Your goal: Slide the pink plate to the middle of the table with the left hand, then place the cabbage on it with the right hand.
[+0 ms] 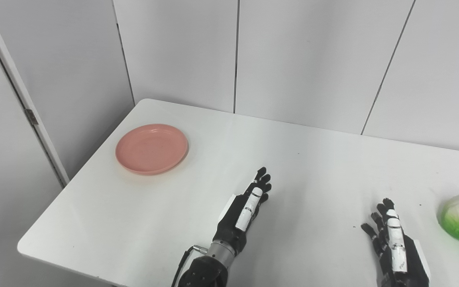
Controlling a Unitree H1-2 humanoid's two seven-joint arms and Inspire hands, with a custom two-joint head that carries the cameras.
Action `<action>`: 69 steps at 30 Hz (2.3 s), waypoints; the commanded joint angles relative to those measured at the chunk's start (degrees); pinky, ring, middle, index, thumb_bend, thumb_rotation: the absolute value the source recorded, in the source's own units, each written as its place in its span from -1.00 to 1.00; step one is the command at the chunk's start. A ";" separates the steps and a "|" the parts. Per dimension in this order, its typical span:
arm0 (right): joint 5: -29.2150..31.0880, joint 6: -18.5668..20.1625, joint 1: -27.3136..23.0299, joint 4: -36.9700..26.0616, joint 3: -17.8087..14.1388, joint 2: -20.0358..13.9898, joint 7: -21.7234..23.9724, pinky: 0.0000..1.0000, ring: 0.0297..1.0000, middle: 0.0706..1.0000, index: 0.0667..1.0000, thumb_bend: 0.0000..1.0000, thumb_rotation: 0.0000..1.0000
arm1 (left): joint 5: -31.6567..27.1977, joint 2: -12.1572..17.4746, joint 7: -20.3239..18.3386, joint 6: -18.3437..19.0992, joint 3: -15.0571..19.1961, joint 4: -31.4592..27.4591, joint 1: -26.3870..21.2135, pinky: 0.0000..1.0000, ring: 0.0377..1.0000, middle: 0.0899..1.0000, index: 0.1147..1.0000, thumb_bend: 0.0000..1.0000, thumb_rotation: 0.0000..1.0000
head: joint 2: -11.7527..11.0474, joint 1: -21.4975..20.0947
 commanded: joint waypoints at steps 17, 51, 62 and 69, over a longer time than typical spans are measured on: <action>1.53 0.36 -1.62 -1.91 -0.96 -1.58 1.22 1.00 1.00 1.00 1.00 -0.76 1.00 | -1.85 1.36 4.56 3.48 6.52 -14.29 -7.69 0.90 0.87 0.89 0.86 -0.11 1.00 | 1.39 1.56; 3.49 2.40 -2.68 -4.01 -2.80 -4.99 1.51 1.00 1.00 1.00 1.00 -0.69 1.00 | -4.86 8.15 16.80 -2.61 24.53 -15.68 -18.67 0.90 0.89 0.89 0.85 -0.15 1.00 | 2.66 6.75; 3.65 2.62 -2.47 -4.60 -2.61 -5.28 1.90 1.00 1.00 1.00 1.00 -0.71 1.00 | -10.19 13.45 17.54 -5.31 31.08 -11.55 -17.89 0.87 0.86 0.87 0.85 -0.12 1.00 | 3.02 7.31; 3.90 2.43 -2.43 -4.81 -2.62 -5.28 2.03 1.00 1.00 1.00 1.00 -0.73 1.00 | -11.94 15.51 17.30 -6.58 32.39 -8.40 -17.30 0.87 0.85 0.85 0.84 -0.11 1.00 | 3.18 7.68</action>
